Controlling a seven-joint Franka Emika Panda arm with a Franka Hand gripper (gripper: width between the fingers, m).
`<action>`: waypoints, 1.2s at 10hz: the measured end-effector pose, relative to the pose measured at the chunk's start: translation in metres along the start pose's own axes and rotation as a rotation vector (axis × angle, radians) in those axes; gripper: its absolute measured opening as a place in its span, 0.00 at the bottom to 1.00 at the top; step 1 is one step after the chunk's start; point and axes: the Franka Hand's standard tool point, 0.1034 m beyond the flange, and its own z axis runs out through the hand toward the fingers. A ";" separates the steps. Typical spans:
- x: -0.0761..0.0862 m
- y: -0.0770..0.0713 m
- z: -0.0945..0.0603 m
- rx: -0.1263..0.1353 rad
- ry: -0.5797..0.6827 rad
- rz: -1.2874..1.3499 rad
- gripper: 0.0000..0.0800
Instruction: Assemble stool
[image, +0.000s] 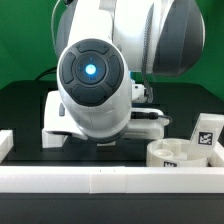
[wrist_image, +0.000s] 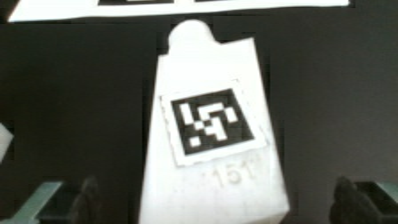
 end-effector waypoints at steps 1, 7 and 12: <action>0.001 0.000 0.000 -0.001 0.006 -0.011 0.81; 0.003 -0.002 -0.001 -0.003 0.013 -0.020 0.40; -0.014 -0.010 -0.036 -0.005 0.032 -0.036 0.41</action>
Offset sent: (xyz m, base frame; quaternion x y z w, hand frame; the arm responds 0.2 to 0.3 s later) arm -0.0078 0.0070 0.0012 -0.0008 0.0001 -0.0030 1.0000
